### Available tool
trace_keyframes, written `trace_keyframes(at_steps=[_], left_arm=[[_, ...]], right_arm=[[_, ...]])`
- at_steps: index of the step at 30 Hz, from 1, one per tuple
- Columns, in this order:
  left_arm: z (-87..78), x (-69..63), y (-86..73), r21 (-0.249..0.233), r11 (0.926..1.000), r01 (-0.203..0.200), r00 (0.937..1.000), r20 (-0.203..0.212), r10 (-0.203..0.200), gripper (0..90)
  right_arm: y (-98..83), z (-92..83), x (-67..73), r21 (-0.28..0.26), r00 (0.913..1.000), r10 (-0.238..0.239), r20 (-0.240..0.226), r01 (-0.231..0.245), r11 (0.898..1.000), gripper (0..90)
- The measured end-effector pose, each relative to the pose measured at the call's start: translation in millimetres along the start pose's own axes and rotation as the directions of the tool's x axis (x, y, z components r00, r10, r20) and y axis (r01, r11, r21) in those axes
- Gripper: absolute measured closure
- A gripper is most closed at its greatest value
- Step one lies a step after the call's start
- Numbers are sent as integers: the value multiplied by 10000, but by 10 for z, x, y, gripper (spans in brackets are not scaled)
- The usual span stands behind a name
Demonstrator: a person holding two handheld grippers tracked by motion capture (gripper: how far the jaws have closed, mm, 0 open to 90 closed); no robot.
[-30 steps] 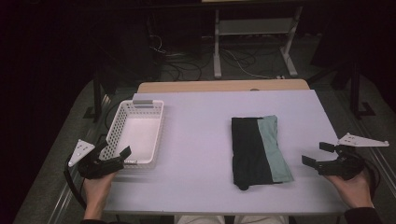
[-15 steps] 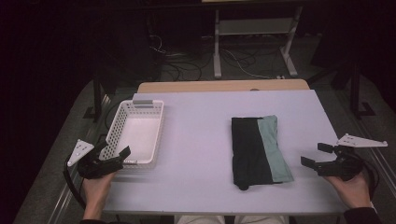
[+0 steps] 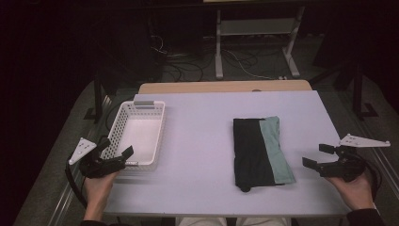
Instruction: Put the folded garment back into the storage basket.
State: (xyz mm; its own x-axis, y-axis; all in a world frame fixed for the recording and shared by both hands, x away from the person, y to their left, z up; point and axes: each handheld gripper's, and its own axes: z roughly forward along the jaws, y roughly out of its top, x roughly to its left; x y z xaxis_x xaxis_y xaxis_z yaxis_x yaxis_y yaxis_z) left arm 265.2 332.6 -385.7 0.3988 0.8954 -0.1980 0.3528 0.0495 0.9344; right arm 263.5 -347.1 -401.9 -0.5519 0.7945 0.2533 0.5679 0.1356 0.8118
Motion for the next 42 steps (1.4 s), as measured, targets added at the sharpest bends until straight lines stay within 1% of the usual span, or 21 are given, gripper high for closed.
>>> trace_keyframes(at_steps=[1,2,3,4,5,6,7,13,14,15,16,20,23,26,27,28,31,32,34,36,42], left_arm=[[11,4,19,-112,9993,358,9991,236,-355,0],[34,5,60,-121,9982,581,9974,424,-575,0],[48,-7,78,-100,9988,485,9982,351,-481,0],[48,-7,78,-100,9988,485,9982,351,-481,0],[86,-22,108,25,9993,386,9986,348,-387,0],[86,-22,108,25,9993,386,9986,348,-387,0],[117,-37,134,97,9993,373,9985,393,-376,0],[206,-74,205,151,9991,402,9975,581,-410,0],[240,-92,239,205,9992,337,9974,628,-349,0],[240,-92,239,205,9992,337,9974,628,-349,0],[265,-109,278,236,9994,246,9974,678,-262,0],[304,-134,337,262,9995,152,9972,735,-171,0],[367,-166,397,337,9994,68,9963,859,-97,0],[405,-182,418,388,9992,93,9956,930,-129,0],[449,-198,434,459,9989,68,9950,989,-114,0],[449,-198,434,459,9989,68,9950,989,-114,0],[535,-235,456,594,9982,-17,9938,1113,-49,0],[535,-235,456,594,9982,-17,9938,1113,-49,0],[604,-264,462,692,9976,-7,9926,1214,-77,0],[648,-280,468,816,9966,-82,9923,1242,-20,0],[757,-331,500,901,9959,-91,9900,1408,-37,0]], right_arm=[[15,0,1,-16,10000,-79,19,79,10000,0],[45,-6,12,27,10000,-58,-1,58,10000,0],[58,-10,17,1,10000,-71,0,71,10000,0],[58,-10,17,1,10000,-71,0,71,10000,0],[86,-16,25,21,9999,-97,-34,97,10000,0],[99,-12,35,25,10000,-35,-54,36,10000,0],[113,-11,41,50,9999,-78,-80,78,10000,0],[176,-14,59,122,9999,-132,-44,132,9998,0],[187,-11,50,160,9999,-151,-42,151,9998,0],[187,-11,50,160,9999,-151,-42,151,9998,0],[195,-13,39,210,9999,-84,-69,86,9997,0],[206,-9,27,210,10000,-10,-84,12,9998,0],[228,3,34,253,9999,-2,-167,6,9997,0],[243,23,46,317,9997,-12,-241,19,9995,0],[248,32,49,353,9996,-40,-269,49,9994,0],[248,32,49,353,9996,-40,-269,49,9994,0],[267,67,68,431,9994,-16,-336,31,9991,0],[267,67,68,431,9994,-16,-336,31,9991,0],[274,102,74,532,9992,-27,-401,49,9986,0],[276,123,77,602,9990,-45,-455,72,9982,0],[279,183,100,753,9984,-3,-569,46,9971,0]])
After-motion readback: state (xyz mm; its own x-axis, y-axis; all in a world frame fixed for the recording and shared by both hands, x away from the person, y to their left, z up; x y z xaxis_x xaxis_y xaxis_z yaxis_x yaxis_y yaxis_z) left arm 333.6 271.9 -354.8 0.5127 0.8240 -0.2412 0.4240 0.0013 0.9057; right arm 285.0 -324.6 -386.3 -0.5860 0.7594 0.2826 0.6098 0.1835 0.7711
